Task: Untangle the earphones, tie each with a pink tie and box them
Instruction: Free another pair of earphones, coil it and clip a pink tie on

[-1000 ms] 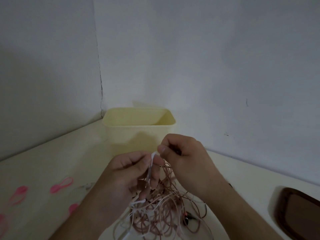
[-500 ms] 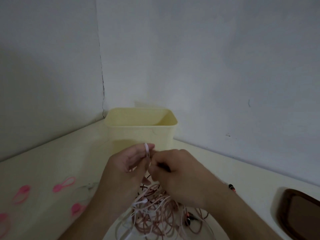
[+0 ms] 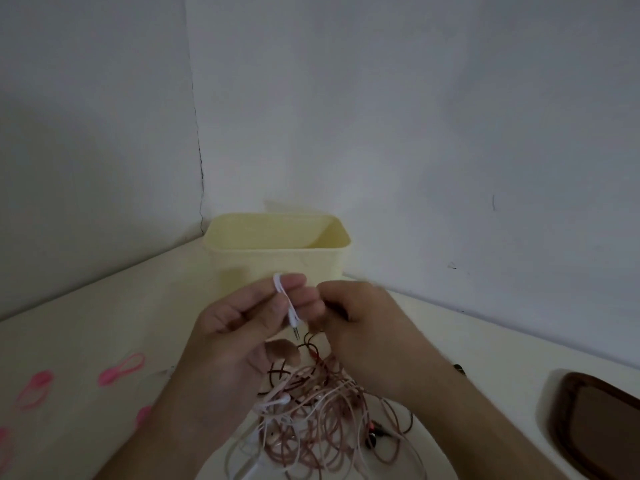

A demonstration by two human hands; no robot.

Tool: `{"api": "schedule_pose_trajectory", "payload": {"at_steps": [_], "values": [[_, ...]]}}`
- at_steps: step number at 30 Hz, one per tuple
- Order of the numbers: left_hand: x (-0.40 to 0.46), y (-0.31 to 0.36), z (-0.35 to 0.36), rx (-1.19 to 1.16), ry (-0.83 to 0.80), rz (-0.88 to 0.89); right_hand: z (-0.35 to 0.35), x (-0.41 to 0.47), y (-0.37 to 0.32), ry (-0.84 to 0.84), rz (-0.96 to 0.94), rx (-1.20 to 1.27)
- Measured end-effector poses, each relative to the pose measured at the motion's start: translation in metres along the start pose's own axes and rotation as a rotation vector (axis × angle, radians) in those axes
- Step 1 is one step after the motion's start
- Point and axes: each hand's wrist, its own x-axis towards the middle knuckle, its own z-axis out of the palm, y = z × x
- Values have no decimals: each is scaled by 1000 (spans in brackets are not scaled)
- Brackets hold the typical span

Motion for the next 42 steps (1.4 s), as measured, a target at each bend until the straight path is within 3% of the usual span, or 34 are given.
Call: {"api": "schedule_pose_trajectory", "payload": {"at_steps": [3, 7, 10, 12, 15, 20, 23, 27, 29, 31, 34, 36, 39, 42], "values": [[3, 1, 0, 53, 99, 52, 7, -3, -4, -148, -40, -118], [5, -8, -5, 417, 131, 131, 4, -5, -11, -175, -75, -171], [4, -13, -4, 460, 91, 115, -4, -6, -15, -163, -73, -132], [2, -10, -3, 480, -17, 61, -7, -6, -13, -81, -72, -124], [2, -5, -3, 408, -130, -49, -10, -4, -8, 37, -29, -63], [1, -5, -3, 281, -165, -112, -7, -1, -2, 154, -29, 1], [-1, -2, -2, 93, -151, -96, -2, 1, 3, 124, -10, 53], [0, 2, 0, -39, 13, -26, 7, 1, 3, -24, 4, -18], [4, 1, -2, 19, 74, 21, 10, -1, -1, -120, -18, -67], [6, -1, -5, 244, 121, 82, 11, -3, -4, -167, -45, -124], [4, -4, -4, 487, 137, 117, 3, -5, -8, -76, -55, -90], [2, -7, -4, 546, 61, 63, -5, -5, -9, 6, -57, -13], [-1, -7, -4, 461, -71, -35, -11, -3, -6, 102, -71, 43], [-3, -1, -2, 164, -104, -98, -5, 0, 2, 146, -68, 107]]}}
